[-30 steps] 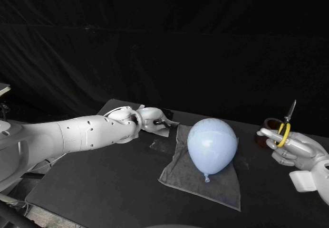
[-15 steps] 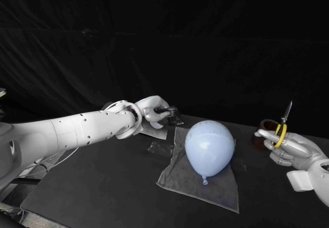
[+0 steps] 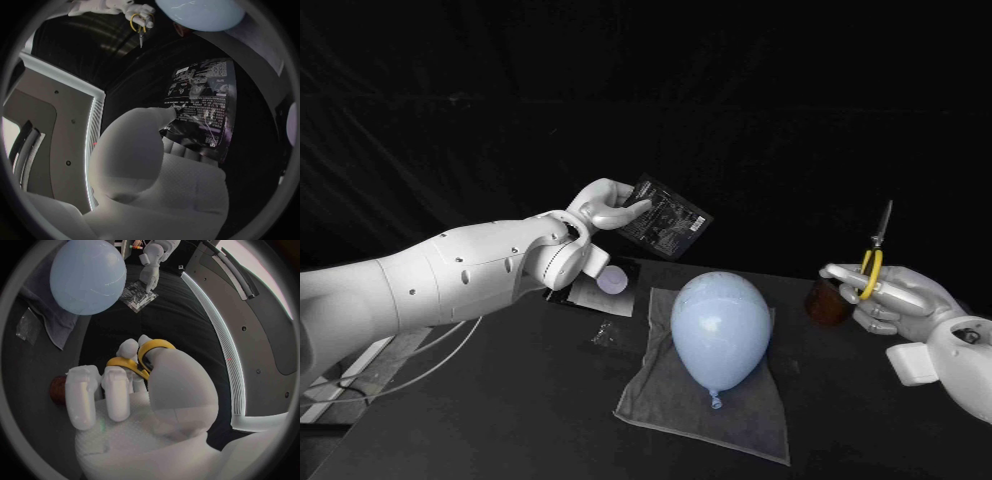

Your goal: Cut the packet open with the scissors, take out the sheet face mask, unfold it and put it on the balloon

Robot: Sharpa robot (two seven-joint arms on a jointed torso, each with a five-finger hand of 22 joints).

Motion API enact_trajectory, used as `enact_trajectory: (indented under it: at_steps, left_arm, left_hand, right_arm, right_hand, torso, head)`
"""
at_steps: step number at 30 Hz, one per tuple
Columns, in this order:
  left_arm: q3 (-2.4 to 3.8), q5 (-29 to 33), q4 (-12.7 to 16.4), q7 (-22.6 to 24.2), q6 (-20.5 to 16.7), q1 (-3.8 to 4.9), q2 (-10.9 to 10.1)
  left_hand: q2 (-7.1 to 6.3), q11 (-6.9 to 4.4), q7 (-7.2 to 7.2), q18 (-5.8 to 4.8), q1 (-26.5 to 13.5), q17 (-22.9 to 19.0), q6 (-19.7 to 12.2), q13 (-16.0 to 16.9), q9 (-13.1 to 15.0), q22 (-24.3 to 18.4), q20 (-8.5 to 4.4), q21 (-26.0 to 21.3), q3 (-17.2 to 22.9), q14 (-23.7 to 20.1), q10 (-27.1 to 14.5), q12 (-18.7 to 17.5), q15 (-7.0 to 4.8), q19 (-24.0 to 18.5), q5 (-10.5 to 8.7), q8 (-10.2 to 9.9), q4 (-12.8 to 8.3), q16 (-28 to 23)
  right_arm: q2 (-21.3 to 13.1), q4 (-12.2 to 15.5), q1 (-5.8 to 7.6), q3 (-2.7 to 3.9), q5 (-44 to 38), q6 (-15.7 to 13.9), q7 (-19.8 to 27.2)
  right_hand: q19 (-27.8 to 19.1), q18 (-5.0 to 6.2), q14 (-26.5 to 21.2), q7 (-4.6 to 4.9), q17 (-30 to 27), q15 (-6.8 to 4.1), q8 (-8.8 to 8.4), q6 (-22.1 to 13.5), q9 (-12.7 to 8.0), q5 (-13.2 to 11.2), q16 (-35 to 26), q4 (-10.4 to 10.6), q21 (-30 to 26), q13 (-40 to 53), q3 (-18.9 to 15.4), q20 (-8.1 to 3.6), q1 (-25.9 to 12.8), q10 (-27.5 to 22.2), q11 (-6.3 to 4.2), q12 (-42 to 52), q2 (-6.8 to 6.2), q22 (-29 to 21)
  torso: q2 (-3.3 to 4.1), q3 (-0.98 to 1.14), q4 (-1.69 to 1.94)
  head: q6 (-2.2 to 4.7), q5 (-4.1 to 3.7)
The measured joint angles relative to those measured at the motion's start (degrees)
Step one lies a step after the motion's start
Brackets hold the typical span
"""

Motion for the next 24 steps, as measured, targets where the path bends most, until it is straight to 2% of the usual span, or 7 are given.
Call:
enact_trajectory:
  at_steps: [8, 9, 13, 17, 20, 24]
  left_arm:
    - [0.06, 16.77, -0.09, 2.56, 4.85, -0.35, 2.42]
    - [0.07, 18.2, -0.17, 2.85, 5.15, -0.4, 2.68]
    - [0.12, 23.54, -0.3, 3.99, 6.09, -0.81, 3.99]
    - [0.16, 27.4, -0.15, 4.87, 6.69, -1.79, 5.55]
    - [0.31, 29.78, -0.16, 5.35, 6.9, -3.19, 7.13]
    - [1.1, 32.2, -0.31, 5.71, 6.95, -5.4, 9.01]
  left_hand:
    - [0.49, -0.09, -0.24, -0.02, -0.64, 0.02, -0.24, 0.0, 0.36, -0.29, -0.79, 0.1, 0.33, 0.39, 0.9, 0.0, -0.23, 1.48, -0.02, 0.01, -0.33, 0.0]
    - [0.56, -0.18, -0.32, -0.03, -0.71, 0.02, -0.32, 0.0, 0.37, -0.36, -0.77, 0.1, 0.44, 0.54, 0.99, 0.0, -0.38, 1.5, -0.03, 0.01, -0.44, 0.0]
    - [0.62, -0.18, -0.33, -0.03, -0.78, 0.01, -0.32, 0.0, 0.38, -0.47, -0.79, 0.1, 0.47, 0.58, 0.99, 0.0, -0.42, 1.89, -0.13, 0.01, -0.47, 0.0]
    - [0.93, -0.18, -0.13, -0.04, -1.1, 0.01, -0.53, 0.0, 0.39, -0.64, -0.79, 0.09, 0.55, 0.77, 0.99, 0.0, -0.6, 2.51, -0.21, 0.01, -0.55, 0.0]
    - [0.93, -0.18, -0.13, -0.05, -1.23, -0.09, -0.54, 0.0, 0.38, -0.85, -1.01, -0.03, 0.71, 0.77, 0.99, 0.0, -0.61, 2.72, 0.0, 0.01, -0.72, 0.0]
    - [0.85, -0.18, -0.13, -0.07, -1.3, -0.17, -0.54, 0.0, 0.38, -0.92, -0.89, -0.18, 0.87, 0.77, 0.99, 0.0, -0.61, 3.01, 0.0, 0.01, -0.88, 0.0]
  right_arm:
    - [0.71, -0.32, 2.28, 0.14, -2.12, -0.36, 0.6]
    - [0.79, -0.25, 2.52, 0.16, -2.34, -0.45, 0.68]
    - [1.03, 0.33, 3.46, 0.23, -3.2, -1.06, 1.04]
    - [1.31, 1.18, 3.93, 0.28, -3.84, -2.0, 1.49]
    - [1.45, 2.13, 4.07, 0.28, -4.17, -2.88, 1.84]
    - [1.48, 3.35, 4.16, 0.27, -4.41, -3.98, 2.25]
  right_hand:
    - [0.01, 0.0, -0.01, 0.01, -0.01, 0.42, -0.93, -0.01, -0.8, 0.0, -0.01, -0.51, -0.02, -1.37, 0.17, 0.21, 0.33, 0.02, 0.02, 0.0, -0.09, 0.0]
    - [0.01, 0.0, -0.01, 0.01, -0.02, 0.42, -1.08, -0.01, -0.92, 0.0, -0.01, -0.7, -0.03, -1.37, 0.24, 0.21, 0.33, 0.08, 0.08, 0.0, -0.09, 0.0]
    - [0.0, 0.0, 0.17, 0.02, -0.05, 0.6, -1.77, -0.01, -1.47, 0.0, -0.02, -0.79, -0.06, -1.37, 0.33, 0.21, 0.49, 0.08, 0.09, 0.0, -0.21, -0.01]
    - [0.0, 0.0, 0.07, 0.02, -0.05, 0.74, -2.14, -0.02, -1.87, 0.0, -0.03, -0.95, -0.07, -1.37, 0.48, 0.22, 0.82, 0.18, 0.18, 0.0, -0.08, -0.03]
    - [0.1, 0.0, -0.01, 0.03, -0.05, 0.82, -2.47, -0.02, -2.21, 0.0, 0.04, -1.26, -0.11, -1.41, 0.49, 0.5, 0.88, 0.18, 0.18, 0.0, -0.02, -0.05]
    - [0.09, 0.0, -0.01, 0.03, -0.04, 0.82, -2.57, -0.03, -2.45, 0.0, 0.21, -1.26, -0.11, -0.28, 0.49, 0.5, 0.88, 0.18, 0.18, 0.0, -0.02, -0.04]
  torso:
    - [-0.56, 0.0, -0.2]
    - [-0.66, 0.0, -0.23]
    - [-0.93, 0.0, -0.26]
    - [-1.19, 0.01, -0.23]
    - [-1.35, 0.01, -0.19]
    - [-1.44, 0.01, -0.24]
  head:
    - [2.4, -3.05]
    - [2.71, -3.77]
    - [3.43, -5.73]
    - [4.13, -8.03]
    - [4.43, -9.4]
    - [4.59, -10.7]
